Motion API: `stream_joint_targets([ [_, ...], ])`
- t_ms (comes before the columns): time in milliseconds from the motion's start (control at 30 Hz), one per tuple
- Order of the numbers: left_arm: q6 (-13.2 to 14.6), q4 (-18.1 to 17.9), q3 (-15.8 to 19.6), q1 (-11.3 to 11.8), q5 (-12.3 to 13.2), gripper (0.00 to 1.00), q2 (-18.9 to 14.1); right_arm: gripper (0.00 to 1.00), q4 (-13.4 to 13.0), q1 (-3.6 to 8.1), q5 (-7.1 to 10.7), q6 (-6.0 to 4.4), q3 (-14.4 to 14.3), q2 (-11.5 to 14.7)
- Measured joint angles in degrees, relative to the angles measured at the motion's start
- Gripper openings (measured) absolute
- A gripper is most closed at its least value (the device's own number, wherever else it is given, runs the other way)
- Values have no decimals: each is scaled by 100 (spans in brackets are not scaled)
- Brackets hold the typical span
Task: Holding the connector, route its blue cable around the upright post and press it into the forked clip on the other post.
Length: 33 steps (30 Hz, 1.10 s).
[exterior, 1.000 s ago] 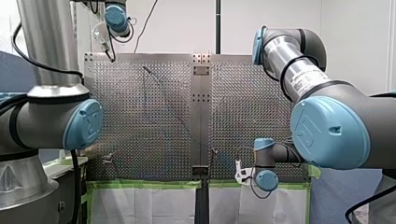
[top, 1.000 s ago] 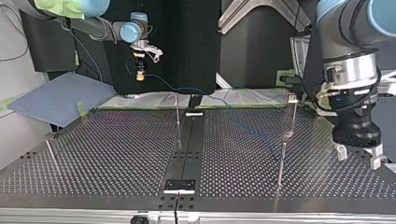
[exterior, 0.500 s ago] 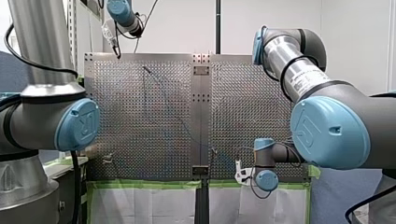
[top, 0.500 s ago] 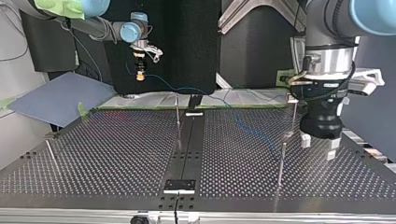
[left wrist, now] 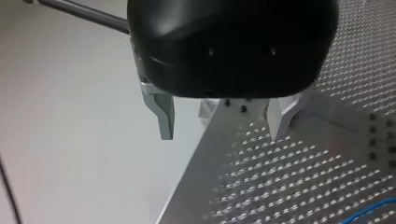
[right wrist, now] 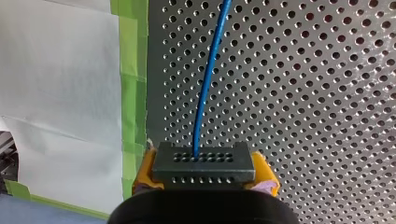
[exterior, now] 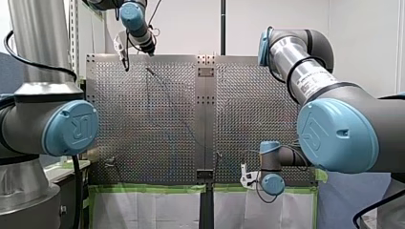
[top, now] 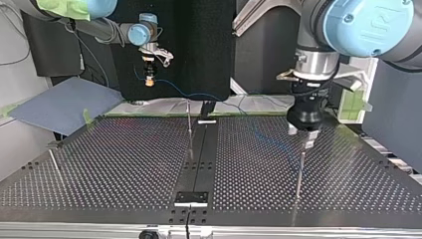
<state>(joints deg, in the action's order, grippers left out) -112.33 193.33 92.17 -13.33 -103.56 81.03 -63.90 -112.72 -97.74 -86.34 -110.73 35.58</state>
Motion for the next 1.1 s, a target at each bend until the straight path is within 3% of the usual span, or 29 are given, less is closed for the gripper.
stream_joint_targets([
  [300, 2, 409, -20, 22, 131, 98, 3, 0, 0, 0, 0, -6, 2, 1],
  [533, -2, 484, -47, 78, 106, 98, 7, 0, 4, 1, 0, -3, 4, -1],
  [1100, 44, 703, -114, 184, -559, 98, 6, 0, 15, 0, 0, -8, 3, -1],
])
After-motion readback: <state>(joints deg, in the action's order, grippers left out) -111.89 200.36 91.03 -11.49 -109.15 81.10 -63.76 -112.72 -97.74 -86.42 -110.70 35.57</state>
